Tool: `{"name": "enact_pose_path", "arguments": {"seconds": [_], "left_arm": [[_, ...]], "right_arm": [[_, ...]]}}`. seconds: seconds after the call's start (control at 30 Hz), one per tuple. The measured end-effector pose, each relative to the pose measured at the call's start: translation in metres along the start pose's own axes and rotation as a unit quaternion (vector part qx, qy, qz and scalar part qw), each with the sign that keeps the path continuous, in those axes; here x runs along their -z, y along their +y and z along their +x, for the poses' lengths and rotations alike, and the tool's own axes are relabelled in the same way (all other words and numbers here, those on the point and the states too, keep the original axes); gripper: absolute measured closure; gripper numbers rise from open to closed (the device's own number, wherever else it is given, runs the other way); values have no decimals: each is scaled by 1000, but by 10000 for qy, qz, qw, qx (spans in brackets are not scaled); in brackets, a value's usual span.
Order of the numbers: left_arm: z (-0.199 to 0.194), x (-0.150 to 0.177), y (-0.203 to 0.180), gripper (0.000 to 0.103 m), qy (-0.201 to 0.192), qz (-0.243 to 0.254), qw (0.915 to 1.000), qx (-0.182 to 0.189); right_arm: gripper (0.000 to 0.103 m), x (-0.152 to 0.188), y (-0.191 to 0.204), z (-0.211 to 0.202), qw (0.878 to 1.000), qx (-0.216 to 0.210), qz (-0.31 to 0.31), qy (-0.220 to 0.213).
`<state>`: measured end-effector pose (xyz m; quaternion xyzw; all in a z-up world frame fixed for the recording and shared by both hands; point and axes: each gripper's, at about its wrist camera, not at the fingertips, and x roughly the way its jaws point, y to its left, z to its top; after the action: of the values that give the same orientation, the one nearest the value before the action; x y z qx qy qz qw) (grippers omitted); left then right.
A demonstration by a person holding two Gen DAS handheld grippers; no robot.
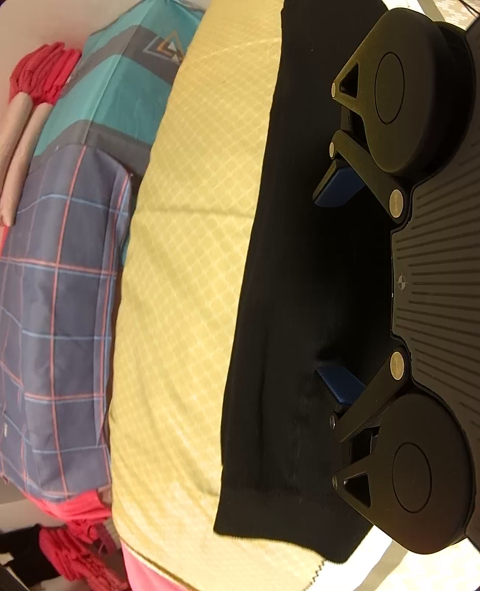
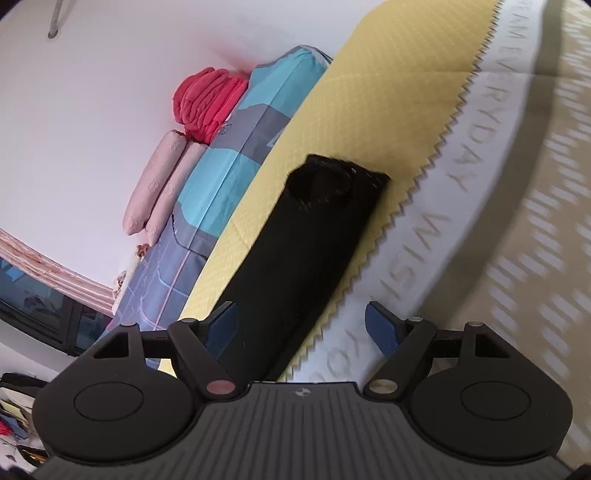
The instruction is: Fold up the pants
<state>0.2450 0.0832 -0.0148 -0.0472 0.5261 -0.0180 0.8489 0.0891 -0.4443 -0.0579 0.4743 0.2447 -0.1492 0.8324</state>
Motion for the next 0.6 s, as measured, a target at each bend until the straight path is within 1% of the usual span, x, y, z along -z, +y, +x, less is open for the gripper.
{"name": "enact_pose_path", "arguments": {"seconds": [0.07, 0.13, 0.17, 0.23, 0.33, 0.37, 0.43, 0.47, 0.53, 0.57, 0.6], "left_arm": [[7, 2, -7, 0, 62, 77, 9999, -28], [15, 6, -12, 0, 167, 153, 9997, -50], [20, 8, -13, 0, 231, 169, 9996, -62], [27, 12, -15, 0, 309, 181, 9993, -112], [31, 14, -14, 0, 268, 203, 9994, -129], [31, 15, -15, 0, 269, 218, 9993, -138], [31, 15, -15, 0, 272, 233, 9993, -142], [31, 14, -15, 0, 276, 221, 9993, -136], [32, 14, -15, 0, 276, 215, 9993, -136], [32, 15, -15, 0, 275, 219, 9993, -140], [31, 15, -15, 0, 274, 222, 9993, -147]], "right_arm": [[21, 0, 7, 11, 9997, 55, -217, -31], [20, -7, 7, 23, 9996, 40, -269, -99], [19, -9, 4, 27, 9997, 10, -235, -111], [8, -9, 0, 30, 9995, -175, -124, -237], [7, -1, 3, 27, 9992, -224, -130, -290], [7, 5, 4, 26, 9992, -368, -92, -149], [13, 20, 2, 28, 9954, -888, 76, 359], [14, 31, 4, 29, 9929, -1025, -11, 603], [15, 43, 18, 29, 9915, -844, -764, 627], [15, 43, 22, 31, 9908, -768, -940, 598], [16, 40, 22, 34, 9923, -741, -847, 518]]}}
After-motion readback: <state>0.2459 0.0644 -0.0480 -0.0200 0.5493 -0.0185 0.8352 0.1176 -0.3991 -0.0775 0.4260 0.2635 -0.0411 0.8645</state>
